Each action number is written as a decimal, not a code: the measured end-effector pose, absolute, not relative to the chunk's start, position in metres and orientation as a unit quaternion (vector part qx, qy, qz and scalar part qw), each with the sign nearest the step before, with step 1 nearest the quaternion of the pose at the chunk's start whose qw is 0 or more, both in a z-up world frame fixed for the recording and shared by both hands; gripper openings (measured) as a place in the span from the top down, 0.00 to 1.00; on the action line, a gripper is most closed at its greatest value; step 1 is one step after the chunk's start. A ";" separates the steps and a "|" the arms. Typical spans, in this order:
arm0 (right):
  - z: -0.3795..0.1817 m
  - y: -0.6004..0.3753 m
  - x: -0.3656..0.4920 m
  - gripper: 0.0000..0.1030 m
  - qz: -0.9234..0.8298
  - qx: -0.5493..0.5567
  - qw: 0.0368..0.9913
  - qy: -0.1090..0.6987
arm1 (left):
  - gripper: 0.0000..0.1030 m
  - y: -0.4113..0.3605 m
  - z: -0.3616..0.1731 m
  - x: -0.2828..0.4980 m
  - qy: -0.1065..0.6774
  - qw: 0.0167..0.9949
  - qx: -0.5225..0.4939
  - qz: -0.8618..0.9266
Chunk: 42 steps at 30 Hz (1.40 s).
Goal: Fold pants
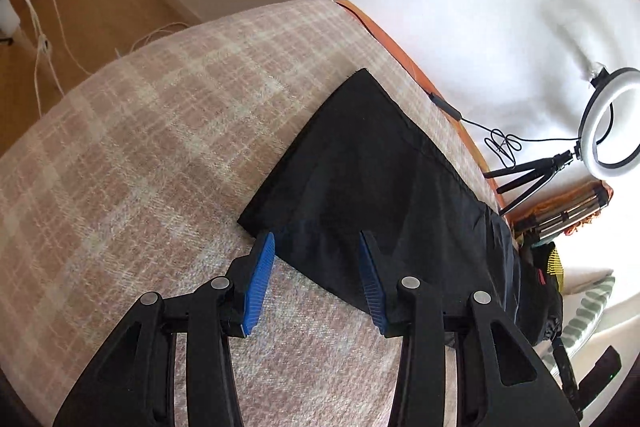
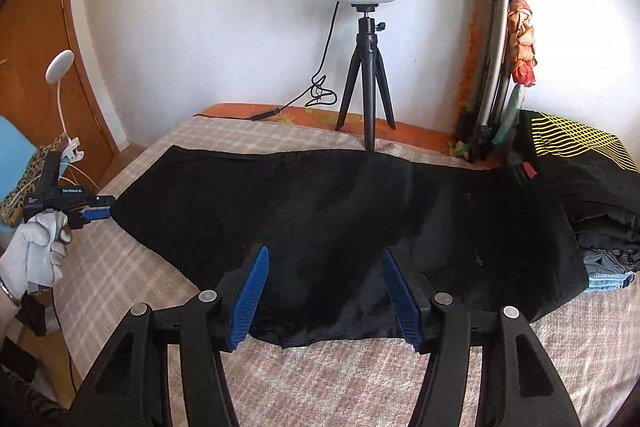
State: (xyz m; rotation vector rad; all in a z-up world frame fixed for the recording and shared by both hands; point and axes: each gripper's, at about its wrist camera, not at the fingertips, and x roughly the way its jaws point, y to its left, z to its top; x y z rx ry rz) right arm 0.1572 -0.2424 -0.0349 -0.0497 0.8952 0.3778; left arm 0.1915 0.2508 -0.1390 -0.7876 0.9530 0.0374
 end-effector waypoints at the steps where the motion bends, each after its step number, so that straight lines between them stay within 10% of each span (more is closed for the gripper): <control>1: -0.037 -0.242 0.158 0.40 0.183 -0.023 0.883 0.432 | 0.60 0.253 -0.140 0.187 0.448 0.809 -0.380 0.023; 18: -0.038 -0.249 0.159 0.40 0.182 -0.014 0.882 0.434 | 0.61 0.250 -0.147 0.202 0.394 0.828 -0.396 0.049; 21: -0.043 -0.249 0.160 0.40 0.181 -0.007 0.878 0.443 | 0.91 0.249 -0.147 0.204 0.390 0.835 -0.385 0.051; 42: -0.039 0.002 0.296 0.39 0.407 0.004 0.737 0.539 | 0.92 0.187 -0.113 0.205 0.350 0.907 -0.229 -0.056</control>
